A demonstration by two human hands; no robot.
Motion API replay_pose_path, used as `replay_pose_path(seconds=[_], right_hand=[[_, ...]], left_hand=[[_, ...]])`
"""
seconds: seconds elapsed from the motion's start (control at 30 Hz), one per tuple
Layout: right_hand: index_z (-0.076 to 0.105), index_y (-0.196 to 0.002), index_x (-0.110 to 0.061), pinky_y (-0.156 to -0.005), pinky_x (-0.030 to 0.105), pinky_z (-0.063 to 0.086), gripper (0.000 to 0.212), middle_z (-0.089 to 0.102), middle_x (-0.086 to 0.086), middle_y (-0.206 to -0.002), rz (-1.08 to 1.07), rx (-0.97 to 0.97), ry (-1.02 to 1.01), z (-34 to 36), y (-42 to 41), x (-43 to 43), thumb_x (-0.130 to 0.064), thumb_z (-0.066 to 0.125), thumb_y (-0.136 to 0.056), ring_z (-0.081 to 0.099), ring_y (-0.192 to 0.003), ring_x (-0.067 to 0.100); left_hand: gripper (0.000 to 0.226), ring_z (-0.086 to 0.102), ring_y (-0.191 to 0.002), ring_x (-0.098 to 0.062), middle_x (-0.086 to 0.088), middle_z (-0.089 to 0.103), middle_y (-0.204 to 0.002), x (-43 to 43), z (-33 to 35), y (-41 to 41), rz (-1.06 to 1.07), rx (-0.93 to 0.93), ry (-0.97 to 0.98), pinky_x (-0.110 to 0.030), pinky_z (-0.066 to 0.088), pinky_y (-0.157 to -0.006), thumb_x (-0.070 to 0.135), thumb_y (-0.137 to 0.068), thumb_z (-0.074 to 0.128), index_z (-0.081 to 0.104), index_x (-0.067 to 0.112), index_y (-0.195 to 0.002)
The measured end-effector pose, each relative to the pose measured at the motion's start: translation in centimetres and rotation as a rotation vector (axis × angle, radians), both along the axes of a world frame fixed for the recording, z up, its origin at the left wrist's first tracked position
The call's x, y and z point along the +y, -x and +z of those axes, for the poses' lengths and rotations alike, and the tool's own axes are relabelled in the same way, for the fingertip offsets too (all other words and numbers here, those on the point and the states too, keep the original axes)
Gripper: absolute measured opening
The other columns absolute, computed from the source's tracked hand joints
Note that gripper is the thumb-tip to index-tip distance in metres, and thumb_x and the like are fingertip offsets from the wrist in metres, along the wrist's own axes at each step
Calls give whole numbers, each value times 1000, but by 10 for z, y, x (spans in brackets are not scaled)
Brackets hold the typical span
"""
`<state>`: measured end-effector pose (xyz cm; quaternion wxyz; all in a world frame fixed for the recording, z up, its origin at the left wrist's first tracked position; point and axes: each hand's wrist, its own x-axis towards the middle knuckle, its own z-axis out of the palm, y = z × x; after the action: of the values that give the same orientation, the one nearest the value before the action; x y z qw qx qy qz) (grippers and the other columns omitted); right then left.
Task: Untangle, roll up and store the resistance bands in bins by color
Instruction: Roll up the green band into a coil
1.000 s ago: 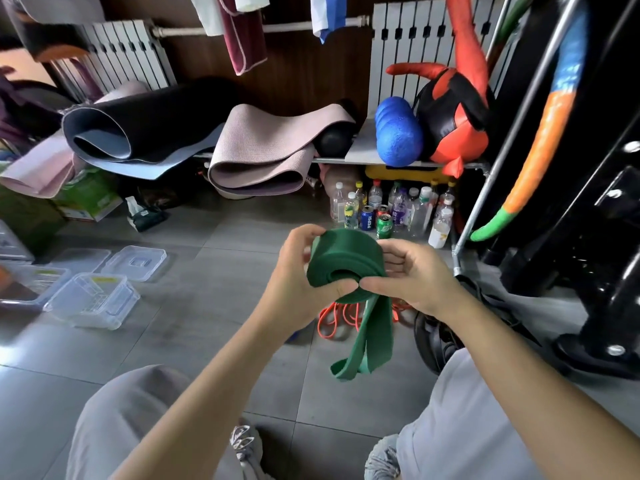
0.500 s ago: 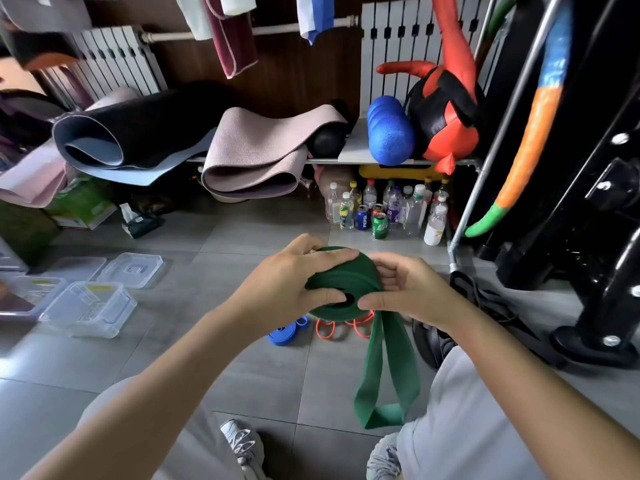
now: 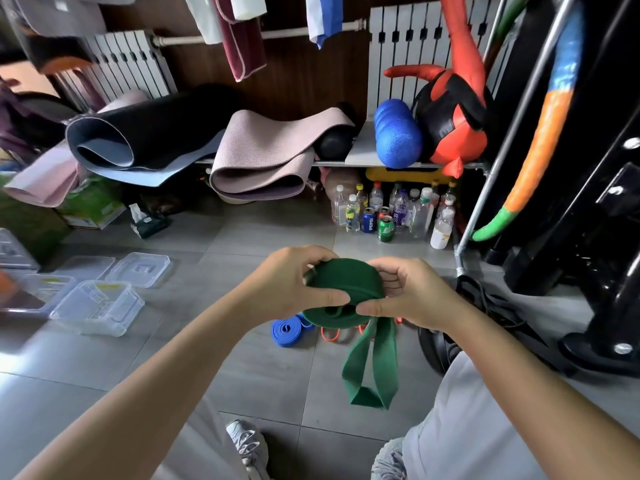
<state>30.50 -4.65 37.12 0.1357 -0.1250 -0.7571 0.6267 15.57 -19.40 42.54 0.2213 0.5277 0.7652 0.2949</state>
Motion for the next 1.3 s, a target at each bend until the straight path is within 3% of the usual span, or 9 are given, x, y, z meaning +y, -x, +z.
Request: replay_pose_path(seconds=[0.33,0.53,0.67,0.87,0.93,1.0,1.1,1.17,1.3], right_hand=[[63,-105,-20,-85,28,55,49,71,-4,-100,-12,-70,-114,6,6,-3,-3,84,-65,68,-94,11],[58,-115,-22,-95,24,47,64,69,-6,-113,53,-8,6,4,-6,8,-24,85,-57,63,-109,12],[59,-116,-17,-88,24,50,80,70,-1,-110,1,77,146,1,-7,12,-41,91,-46,65,-104,16],[55,-107,-15,-73,24,53,51,74,-2,-87,-82,191,108,12,1,3,1,76,-63,69,-82,12],[56,-103,-13,-73,24,54,48,74,-1,-86,-80,168,60,14,3,3,-1,76,-61,70,-83,15],[57,-99,-15,-73,24,54,47,74,-2,-86,-65,102,-15,17,7,4,4,80,-63,71,-84,15],[58,-98,-22,-74,23,55,50,72,-6,-85,-28,30,-116,21,14,5,6,81,-63,70,-82,9],[56,-98,-26,-78,26,55,52,71,-7,-90,-23,1,-129,21,18,5,2,82,-63,69,-84,9],[52,-115,-22,-86,28,53,70,70,0,-104,-10,5,71,5,21,9,-7,87,-57,67,-97,13]], left_hand=[[56,53,-97,-12,10,57,-113,5,2,-15,-84,341,121,-29,47,-83,34,-75,73,47,30,-125],[51,60,-94,-6,16,63,-100,-1,3,-3,57,-42,-152,-15,49,-80,15,-66,83,56,36,-104],[55,66,-94,-13,2,67,-106,-1,8,0,98,-378,-384,-23,55,-79,-1,-61,81,60,28,-102],[52,67,-92,-22,-2,67,-102,0,0,-15,179,-738,-459,-39,59,-72,13,-63,73,55,20,-111],[65,63,-100,-16,3,61,-112,0,4,-11,173,-461,-330,-29,55,-79,20,-64,80,48,21,-119],[91,49,-110,-8,11,44,-123,-1,10,-7,133,58,-185,-22,45,-87,30,-62,85,33,29,-137],[99,37,-120,-14,11,33,-134,1,18,-11,-67,685,-58,-34,46,-90,45,-67,77,16,43,-145],[81,41,-119,-15,11,36,-133,4,20,-8,-110,802,54,-35,48,-87,48,-77,67,19,48,-142],[64,54,-104,-18,8,46,-122,3,21,2,-53,598,20,-28,44,-85,42,-80,67,37,46,-136]])
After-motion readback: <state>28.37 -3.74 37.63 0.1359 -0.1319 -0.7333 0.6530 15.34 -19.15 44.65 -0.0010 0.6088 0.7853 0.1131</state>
